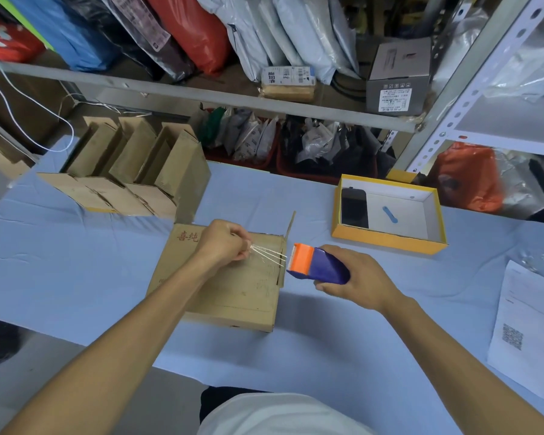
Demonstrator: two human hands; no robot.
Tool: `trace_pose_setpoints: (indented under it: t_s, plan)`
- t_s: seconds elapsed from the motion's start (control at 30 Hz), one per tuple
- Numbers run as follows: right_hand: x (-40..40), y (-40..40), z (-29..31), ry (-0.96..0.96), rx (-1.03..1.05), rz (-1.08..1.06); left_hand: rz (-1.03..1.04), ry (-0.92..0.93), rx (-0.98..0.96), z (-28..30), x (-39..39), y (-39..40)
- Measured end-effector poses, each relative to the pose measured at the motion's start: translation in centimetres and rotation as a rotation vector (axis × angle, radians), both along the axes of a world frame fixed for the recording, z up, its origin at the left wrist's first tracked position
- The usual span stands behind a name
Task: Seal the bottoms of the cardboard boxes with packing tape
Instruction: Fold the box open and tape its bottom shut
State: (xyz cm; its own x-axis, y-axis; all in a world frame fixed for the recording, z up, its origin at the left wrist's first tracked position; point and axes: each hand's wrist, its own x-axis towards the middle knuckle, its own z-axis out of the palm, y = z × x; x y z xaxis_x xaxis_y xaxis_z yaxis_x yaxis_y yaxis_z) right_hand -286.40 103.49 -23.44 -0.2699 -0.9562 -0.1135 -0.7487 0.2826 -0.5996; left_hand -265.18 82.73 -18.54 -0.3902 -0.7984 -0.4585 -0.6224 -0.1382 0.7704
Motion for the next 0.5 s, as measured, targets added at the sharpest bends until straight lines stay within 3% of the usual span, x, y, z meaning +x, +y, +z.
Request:
trace_pose_setpoints:
  t_s: [0.3,0.5]
  plan:
    - [-2.5,-3.1,0.3,0.189,0.084,0.041,-0.082,-0.133,-0.144,-2.5,-1.7,-0.7]
    - [-1.9,-4.2,-0.6,0.181,0.187,0.079,-0.274,-0.475,-0.569,-3.2,-2.3,0.1]
